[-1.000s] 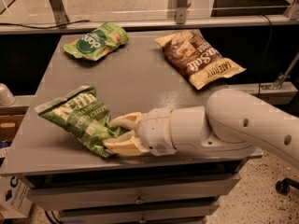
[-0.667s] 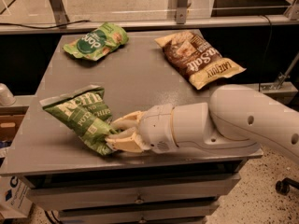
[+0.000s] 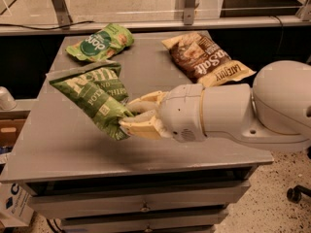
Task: Move green jalapeno chip bag near brown chip bag
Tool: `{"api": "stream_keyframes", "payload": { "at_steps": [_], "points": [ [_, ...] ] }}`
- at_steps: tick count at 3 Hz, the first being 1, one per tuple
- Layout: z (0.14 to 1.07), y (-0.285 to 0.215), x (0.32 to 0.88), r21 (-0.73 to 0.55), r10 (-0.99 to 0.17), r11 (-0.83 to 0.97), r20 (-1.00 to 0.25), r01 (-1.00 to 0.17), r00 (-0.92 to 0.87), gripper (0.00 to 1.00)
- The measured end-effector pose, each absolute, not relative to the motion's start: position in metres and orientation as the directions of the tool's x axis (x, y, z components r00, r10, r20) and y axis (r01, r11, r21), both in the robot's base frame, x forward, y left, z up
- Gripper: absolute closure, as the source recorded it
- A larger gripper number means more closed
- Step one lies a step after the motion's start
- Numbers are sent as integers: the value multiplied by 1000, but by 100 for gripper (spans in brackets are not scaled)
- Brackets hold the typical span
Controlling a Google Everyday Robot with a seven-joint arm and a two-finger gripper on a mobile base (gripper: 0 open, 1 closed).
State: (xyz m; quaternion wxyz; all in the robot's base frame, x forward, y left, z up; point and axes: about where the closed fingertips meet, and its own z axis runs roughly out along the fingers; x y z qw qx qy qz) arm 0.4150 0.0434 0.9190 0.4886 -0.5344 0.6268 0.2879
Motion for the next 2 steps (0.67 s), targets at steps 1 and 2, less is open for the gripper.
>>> {"api": "stream_keyframes", "payload": {
  "at_steps": [1, 2],
  "points": [
    [919, 45, 414, -162, -390, 260, -919, -952, 50, 100],
    [916, 29, 427, -204, -412, 297, -909, -933, 68, 100]
  ]
}}
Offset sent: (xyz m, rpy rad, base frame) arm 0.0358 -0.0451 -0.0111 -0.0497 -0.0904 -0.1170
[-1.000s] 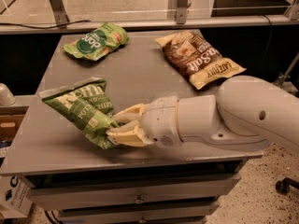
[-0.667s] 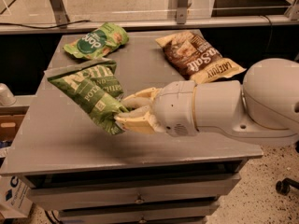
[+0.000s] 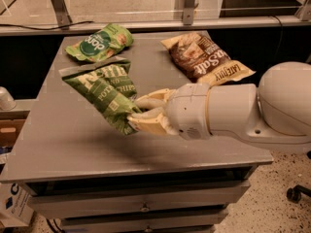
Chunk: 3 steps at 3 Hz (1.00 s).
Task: Move green jalapeno chip bag near brown chip bag
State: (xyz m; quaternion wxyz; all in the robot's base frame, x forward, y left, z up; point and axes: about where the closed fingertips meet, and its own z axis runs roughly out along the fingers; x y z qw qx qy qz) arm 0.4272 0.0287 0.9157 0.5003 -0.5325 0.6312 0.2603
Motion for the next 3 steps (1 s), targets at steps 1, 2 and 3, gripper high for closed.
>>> {"api": "stream_keyframes", "payload": {
  "at_steps": [1, 2, 3],
  "points": [
    [927, -6, 451, -273, -441, 368, -893, -889, 91, 100],
    [942, -45, 476, -336, -482, 431, -870, -837, 101, 100],
    [950, -77, 504, -385, -539, 456, -837, -802, 95, 100]
  ]
}}
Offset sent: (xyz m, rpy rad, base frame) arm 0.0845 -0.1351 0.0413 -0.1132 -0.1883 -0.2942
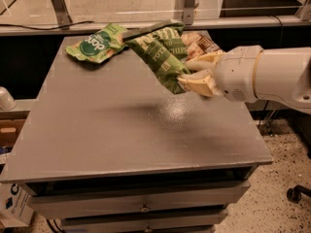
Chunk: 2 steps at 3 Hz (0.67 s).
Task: Move green jalapeno chip bag near brown chip bag
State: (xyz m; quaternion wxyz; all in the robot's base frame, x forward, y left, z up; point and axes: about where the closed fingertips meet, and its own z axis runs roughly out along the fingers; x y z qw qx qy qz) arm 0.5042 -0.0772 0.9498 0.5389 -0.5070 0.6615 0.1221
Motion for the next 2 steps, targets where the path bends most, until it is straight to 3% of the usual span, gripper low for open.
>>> {"api": "stream_keyframes", "payload": {
  "at_steps": [2],
  "points": [
    [946, -129, 557, -441, -623, 489, -780, -752, 53, 100]
  ]
}}
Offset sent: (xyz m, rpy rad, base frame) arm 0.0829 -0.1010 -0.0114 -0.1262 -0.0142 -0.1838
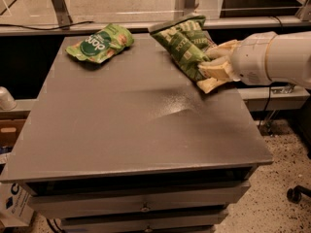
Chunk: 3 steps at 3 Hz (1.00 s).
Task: Move green jalapeno chip bag near brown chip bag
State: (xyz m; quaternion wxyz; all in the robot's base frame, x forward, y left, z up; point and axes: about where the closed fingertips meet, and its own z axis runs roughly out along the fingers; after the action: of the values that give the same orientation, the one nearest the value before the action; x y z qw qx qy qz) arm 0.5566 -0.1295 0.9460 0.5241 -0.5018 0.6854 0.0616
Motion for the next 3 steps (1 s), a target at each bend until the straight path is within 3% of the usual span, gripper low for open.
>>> {"api": "stream_keyframes", "payload": {
  "at_steps": [3],
  "points": [
    [903, -210, 533, -418, -601, 627, -797, -658, -66, 100]
  ]
}}
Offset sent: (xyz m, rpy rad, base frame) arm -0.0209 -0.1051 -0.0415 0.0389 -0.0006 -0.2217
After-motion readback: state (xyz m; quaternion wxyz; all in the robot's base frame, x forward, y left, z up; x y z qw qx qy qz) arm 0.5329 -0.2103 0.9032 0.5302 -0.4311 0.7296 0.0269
